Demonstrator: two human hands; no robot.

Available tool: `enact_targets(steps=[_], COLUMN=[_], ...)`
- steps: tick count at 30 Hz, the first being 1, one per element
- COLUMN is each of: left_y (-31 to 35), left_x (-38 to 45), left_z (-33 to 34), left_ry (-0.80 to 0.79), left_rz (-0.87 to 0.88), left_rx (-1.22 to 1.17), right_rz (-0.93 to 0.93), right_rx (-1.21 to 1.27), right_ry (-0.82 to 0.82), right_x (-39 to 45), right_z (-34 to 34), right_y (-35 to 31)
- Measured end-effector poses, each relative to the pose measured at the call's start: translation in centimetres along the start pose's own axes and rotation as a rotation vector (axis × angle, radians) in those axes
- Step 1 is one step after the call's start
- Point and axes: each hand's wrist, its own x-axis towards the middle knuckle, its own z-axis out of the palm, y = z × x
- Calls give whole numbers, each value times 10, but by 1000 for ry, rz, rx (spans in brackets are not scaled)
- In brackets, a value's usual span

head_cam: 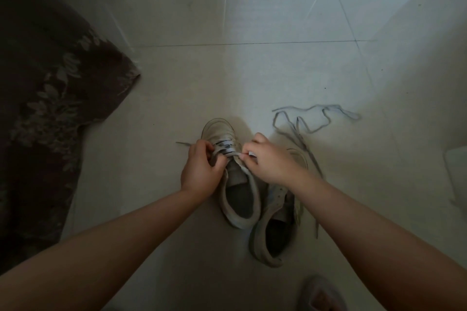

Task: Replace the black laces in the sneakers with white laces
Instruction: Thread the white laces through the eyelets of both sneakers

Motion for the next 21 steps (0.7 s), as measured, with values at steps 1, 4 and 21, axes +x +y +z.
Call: enact_targets(steps=[1,4,21], left_y=[0,1,-1], left_x=[0,-1,-3], left_z=[0,0,-1], left_ry=[6,42,8], left_rz=[-18,-99,-96], left_rx=[7,44,52], right_rz=[-7,21,-3], right_rx=[50,189,282], right_ry=[-28,-74,-90], right_x=[-1,-7,-5], right_z=[-2,-12,-20], right_y=[2,16,23])
